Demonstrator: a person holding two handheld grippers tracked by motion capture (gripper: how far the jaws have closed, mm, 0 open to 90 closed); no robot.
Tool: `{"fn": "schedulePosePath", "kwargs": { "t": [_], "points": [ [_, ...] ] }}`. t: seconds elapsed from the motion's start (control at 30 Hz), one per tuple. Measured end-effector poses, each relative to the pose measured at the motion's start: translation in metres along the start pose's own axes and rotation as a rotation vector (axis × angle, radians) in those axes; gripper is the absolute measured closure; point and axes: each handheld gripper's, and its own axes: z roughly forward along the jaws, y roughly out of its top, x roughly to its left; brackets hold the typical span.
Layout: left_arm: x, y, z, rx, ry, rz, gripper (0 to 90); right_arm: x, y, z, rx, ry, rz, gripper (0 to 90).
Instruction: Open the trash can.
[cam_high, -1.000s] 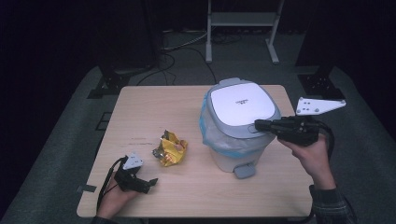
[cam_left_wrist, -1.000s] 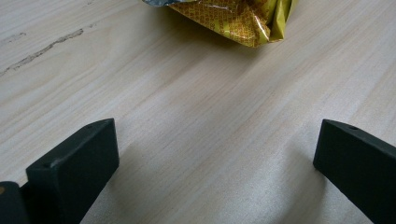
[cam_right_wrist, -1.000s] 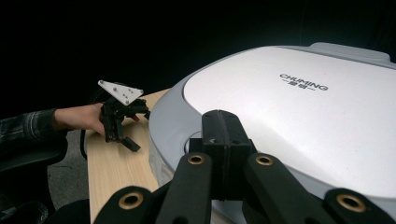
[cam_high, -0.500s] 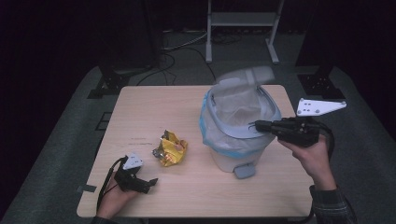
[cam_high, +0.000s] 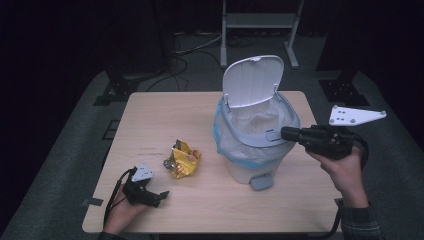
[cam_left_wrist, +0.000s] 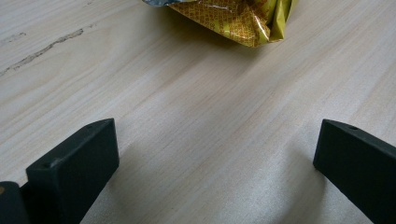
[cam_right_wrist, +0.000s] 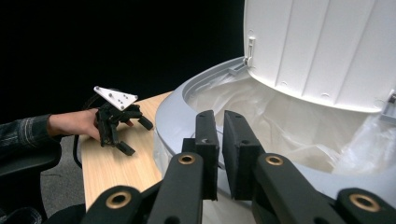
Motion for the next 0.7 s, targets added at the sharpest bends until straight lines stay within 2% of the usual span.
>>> {"fn": "schedulePosePath", "kwargs": {
  "t": [0.23, 0.57, 0.7],
  "points": [
    [0.0, 0.0, 0.0, 0.001, -0.001, 0.0, 0.0, -0.002, -0.004, -0.011, -0.002, -0.039, 0.01, 74.5],
    [0.0, 0.0, 0.0, 0.0, 0.0, 0.0, 0.0, -0.007, -0.016, -0.025, 0.008, -0.105, 0.036, 53.1],
    [0.0, 0.0, 0.0, 0.0, 0.0, 0.0, 0.0, -0.008, -0.021, -0.03, 0.018, -0.123, 0.046, 49.3]
  ]
}}
